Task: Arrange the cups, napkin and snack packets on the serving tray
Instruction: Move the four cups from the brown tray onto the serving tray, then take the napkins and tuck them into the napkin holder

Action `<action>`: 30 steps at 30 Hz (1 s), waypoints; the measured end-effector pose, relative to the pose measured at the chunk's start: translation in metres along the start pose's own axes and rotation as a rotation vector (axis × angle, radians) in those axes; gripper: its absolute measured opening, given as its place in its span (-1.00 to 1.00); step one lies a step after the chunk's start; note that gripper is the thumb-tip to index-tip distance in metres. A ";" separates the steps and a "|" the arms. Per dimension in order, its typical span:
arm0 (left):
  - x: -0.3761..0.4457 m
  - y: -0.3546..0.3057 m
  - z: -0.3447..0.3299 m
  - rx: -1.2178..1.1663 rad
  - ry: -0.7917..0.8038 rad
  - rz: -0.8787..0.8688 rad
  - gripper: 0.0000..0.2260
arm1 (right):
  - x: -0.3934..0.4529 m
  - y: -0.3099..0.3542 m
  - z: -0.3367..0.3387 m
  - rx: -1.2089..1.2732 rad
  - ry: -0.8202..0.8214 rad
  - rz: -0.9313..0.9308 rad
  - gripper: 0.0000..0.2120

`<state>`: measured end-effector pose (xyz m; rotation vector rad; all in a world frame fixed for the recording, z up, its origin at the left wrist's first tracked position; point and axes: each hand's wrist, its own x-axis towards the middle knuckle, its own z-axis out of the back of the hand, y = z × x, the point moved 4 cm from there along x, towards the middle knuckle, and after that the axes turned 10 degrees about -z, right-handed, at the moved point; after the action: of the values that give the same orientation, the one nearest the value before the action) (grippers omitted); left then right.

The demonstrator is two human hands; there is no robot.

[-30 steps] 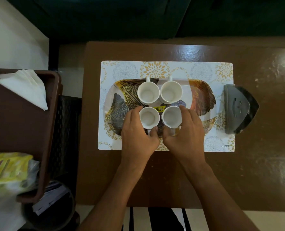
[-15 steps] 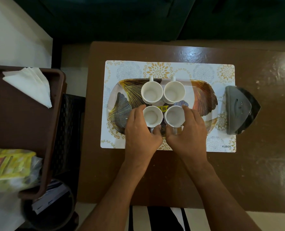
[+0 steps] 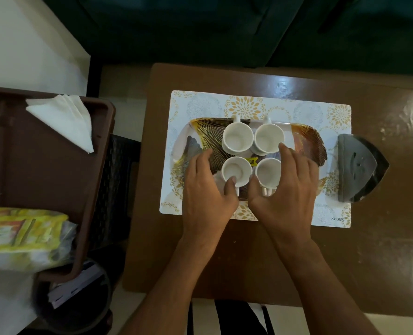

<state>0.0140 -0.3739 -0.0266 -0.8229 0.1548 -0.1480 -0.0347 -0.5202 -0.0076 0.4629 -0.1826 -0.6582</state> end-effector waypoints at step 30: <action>0.098 0.238 0.227 -0.197 -0.310 0.465 -0.60 | -0.009 0.316 -0.214 0.166 0.358 0.111 -0.85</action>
<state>0.1711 -0.0705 -0.0584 -0.9740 0.0649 0.4370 0.1965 -0.2194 -0.0484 0.7169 0.0770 -0.4438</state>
